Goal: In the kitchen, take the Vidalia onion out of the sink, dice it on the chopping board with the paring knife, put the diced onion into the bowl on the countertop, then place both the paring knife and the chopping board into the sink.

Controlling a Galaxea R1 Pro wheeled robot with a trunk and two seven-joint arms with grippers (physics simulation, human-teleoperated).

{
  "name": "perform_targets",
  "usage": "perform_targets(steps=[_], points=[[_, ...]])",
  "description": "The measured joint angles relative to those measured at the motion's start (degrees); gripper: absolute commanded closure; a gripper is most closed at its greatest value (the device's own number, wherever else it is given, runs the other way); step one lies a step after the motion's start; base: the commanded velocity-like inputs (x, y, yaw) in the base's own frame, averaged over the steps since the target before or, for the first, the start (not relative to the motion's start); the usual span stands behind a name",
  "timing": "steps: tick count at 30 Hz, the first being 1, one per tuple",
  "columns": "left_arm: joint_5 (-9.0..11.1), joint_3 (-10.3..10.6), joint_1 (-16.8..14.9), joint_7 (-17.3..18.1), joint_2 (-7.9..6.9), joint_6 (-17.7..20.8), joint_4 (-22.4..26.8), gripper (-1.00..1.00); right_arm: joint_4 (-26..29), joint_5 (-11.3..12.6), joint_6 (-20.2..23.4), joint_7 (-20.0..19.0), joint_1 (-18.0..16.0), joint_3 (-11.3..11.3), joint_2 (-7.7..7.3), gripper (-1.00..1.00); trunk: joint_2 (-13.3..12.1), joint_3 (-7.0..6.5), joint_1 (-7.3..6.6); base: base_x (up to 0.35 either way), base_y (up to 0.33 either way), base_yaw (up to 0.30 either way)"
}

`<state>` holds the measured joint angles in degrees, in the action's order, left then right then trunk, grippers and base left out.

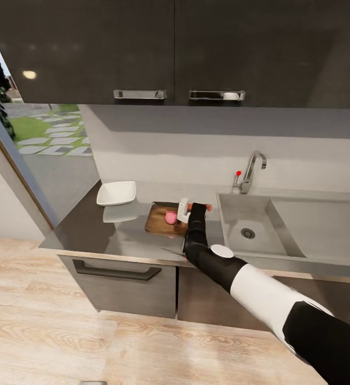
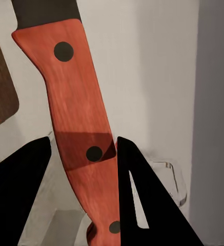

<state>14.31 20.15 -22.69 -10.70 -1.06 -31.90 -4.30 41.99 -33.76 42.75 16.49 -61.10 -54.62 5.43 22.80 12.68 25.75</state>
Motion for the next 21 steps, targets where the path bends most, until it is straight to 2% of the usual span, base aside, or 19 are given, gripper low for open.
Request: perform_targets(steps=[13,18,21], points=[[0.1,0.0,0.0,-0.1,-0.46,0.0,-0.1,-1.00,2.0,-4.1,4.2,3.4,1.9,-4.3,4.21,1.00,0.0,0.00,0.00,0.000,0.000,0.000],[0.1,0.0,0.0,-0.1,-0.52,0.0,-0.1,-1.00,2.1,-5.7,5.8,5.0,2.0,-4.9,4.32,1.00,0.0,0.00,0.00,0.012,0.000,0.000],[0.0,0.0,0.0,-0.1,-0.55,0.1,-0.1,-1.00,2.0,-6.7,6.2,5.9,2.0,-4.8,4.30,1.00,0.0,0.00,-0.02,0.183,0.028,0.000]])
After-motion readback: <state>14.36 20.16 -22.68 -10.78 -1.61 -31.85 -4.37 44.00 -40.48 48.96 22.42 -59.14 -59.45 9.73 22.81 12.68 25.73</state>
